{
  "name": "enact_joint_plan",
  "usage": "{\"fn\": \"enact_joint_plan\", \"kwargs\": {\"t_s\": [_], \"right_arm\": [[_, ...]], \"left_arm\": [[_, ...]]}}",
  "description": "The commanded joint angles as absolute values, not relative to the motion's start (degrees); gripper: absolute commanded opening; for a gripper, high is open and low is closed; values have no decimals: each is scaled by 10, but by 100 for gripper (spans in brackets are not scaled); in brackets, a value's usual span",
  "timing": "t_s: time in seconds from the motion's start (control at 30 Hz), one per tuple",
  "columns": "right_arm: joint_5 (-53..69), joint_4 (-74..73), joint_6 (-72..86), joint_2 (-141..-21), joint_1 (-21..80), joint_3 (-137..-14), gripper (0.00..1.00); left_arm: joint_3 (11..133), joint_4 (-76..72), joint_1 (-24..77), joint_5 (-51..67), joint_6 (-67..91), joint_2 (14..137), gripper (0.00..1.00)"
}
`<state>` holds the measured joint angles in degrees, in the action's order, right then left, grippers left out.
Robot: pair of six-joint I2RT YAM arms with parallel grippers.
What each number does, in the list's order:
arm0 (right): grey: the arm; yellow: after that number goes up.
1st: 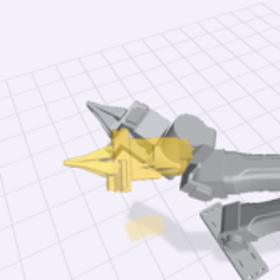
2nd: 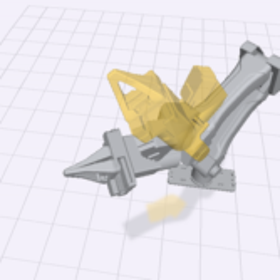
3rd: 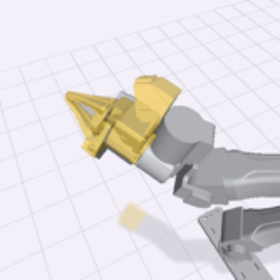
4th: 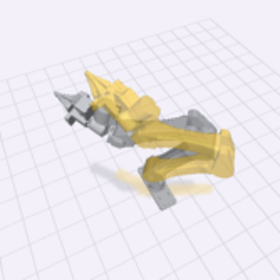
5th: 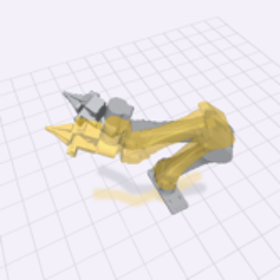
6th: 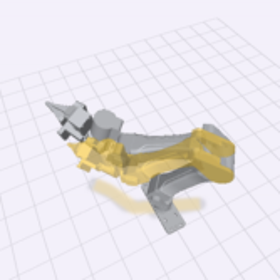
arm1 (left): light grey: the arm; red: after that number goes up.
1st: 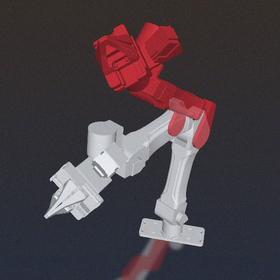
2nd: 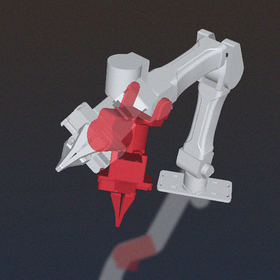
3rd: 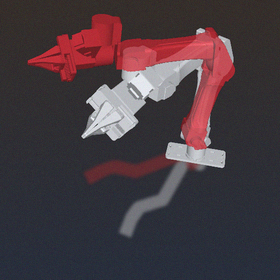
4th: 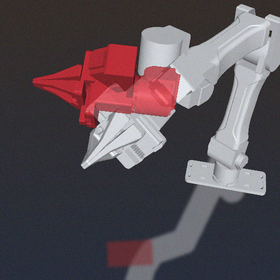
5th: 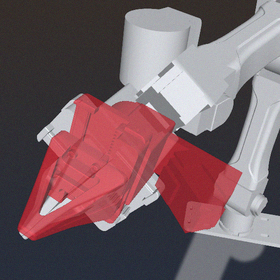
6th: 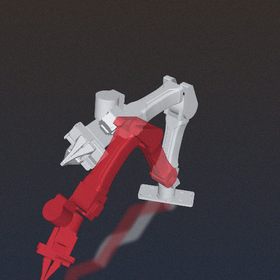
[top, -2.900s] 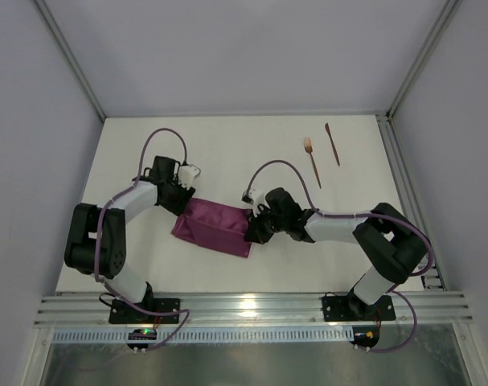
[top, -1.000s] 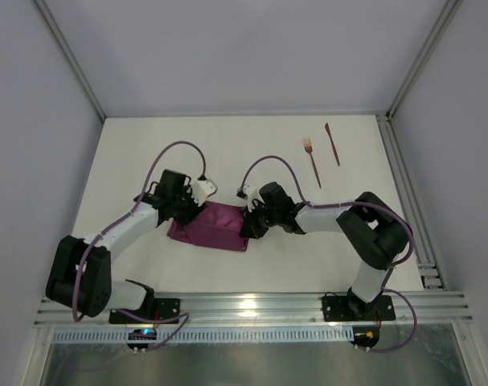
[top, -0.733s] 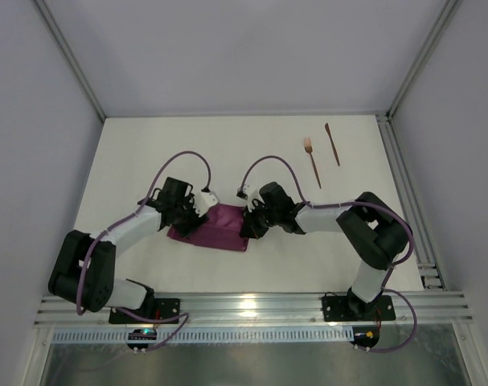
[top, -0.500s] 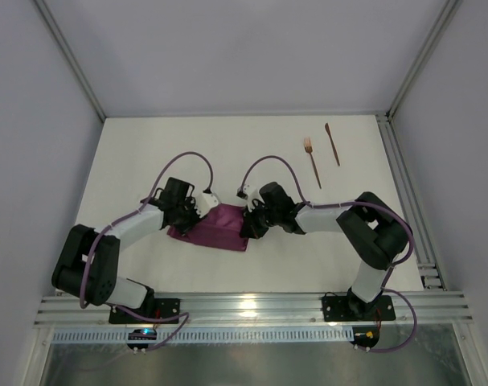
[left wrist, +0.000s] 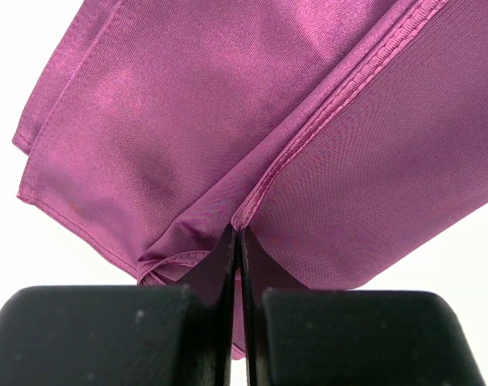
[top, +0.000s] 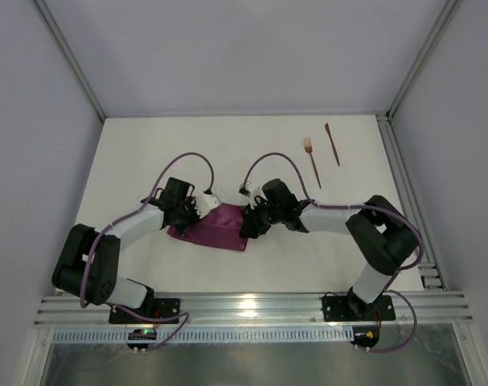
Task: Fold the napkin into a case and place the utensils inside
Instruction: Fold the lower triangle-folded napkin at the center of the board.
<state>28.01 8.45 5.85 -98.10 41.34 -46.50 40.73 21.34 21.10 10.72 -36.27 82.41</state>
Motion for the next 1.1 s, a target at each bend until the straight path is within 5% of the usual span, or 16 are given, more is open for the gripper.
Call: {"fn": "enact_joint_plan", "kwargs": {"t_s": [0.0,0.3,0.73,0.9,1.07], "right_arm": [[261,61,57,-919,404,-504,44],[79,52,176,-954,377,-543,51],[123,127,195,-1034,376,-537,51],[110,142,202,-1042,377,-519,17],[123,154,188,-1031,361,-500,4]], "left_arm": [[414,228,210,112,-365,829,0],[413,233,210,116,-358,813,0],[417,231,210,120,-348,819,0],[420,240,210,120,-338,814,0],[425,258,210,87,-332,803,0]]}}
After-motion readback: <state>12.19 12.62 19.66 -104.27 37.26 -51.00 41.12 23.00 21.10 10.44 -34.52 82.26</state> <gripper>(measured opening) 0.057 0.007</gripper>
